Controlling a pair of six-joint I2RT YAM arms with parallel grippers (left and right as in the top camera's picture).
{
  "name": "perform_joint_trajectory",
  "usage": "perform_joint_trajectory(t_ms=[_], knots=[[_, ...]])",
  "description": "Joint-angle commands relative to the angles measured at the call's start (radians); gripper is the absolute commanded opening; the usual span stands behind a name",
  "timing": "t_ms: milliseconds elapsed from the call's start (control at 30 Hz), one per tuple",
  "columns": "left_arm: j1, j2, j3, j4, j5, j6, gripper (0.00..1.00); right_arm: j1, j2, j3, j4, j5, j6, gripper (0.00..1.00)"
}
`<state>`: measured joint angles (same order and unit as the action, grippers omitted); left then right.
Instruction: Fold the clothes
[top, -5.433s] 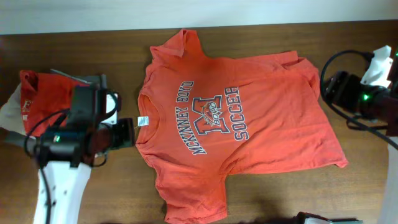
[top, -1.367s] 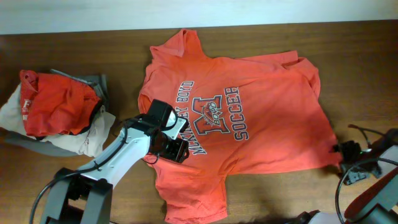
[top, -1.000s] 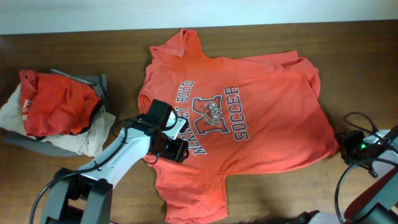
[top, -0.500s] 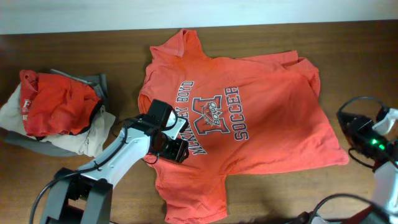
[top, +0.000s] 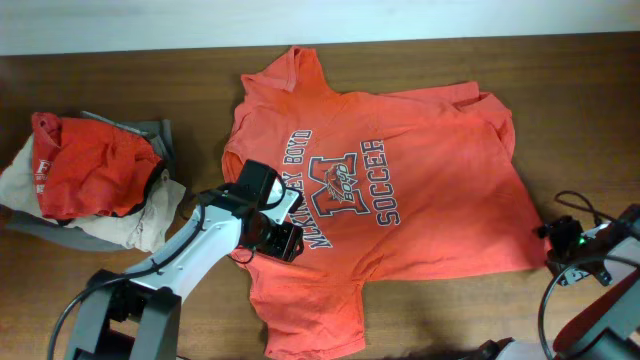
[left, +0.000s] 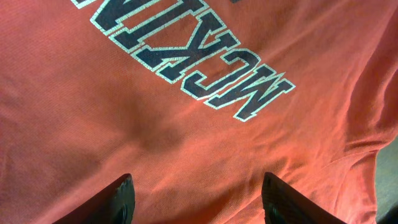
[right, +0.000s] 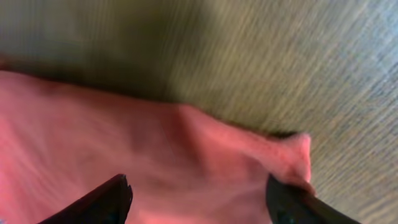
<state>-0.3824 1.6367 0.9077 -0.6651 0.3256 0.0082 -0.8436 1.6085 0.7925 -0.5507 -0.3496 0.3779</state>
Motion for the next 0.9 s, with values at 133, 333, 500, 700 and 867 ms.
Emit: perform_joint_trajectory(t_ms=[133,333,500,700,867], knots=[[-0.002,0.008,-0.006,0.0,0.0,0.019,0.65,0.016,0.099,-0.002,0.013,0.036,-0.028,0.45],[-0.002,0.008,-0.006,0.007,0.0,0.019,0.65,0.107,0.089,-0.002,0.068,-0.131,-0.156,0.24],[-0.002,0.008,-0.006,0.006,0.0,0.019,0.65,0.177,0.034,-0.002,0.1,-0.246,-0.245,0.15],[-0.002,0.008,-0.006,0.007,0.0,0.019,0.65,0.23,-0.132,-0.002,0.113,-0.259,-0.269,0.04],[-0.002,0.008,-0.006,0.005,0.0,0.019,0.65,0.235,-0.305,-0.001,0.072,-0.035,-0.161,0.04]])
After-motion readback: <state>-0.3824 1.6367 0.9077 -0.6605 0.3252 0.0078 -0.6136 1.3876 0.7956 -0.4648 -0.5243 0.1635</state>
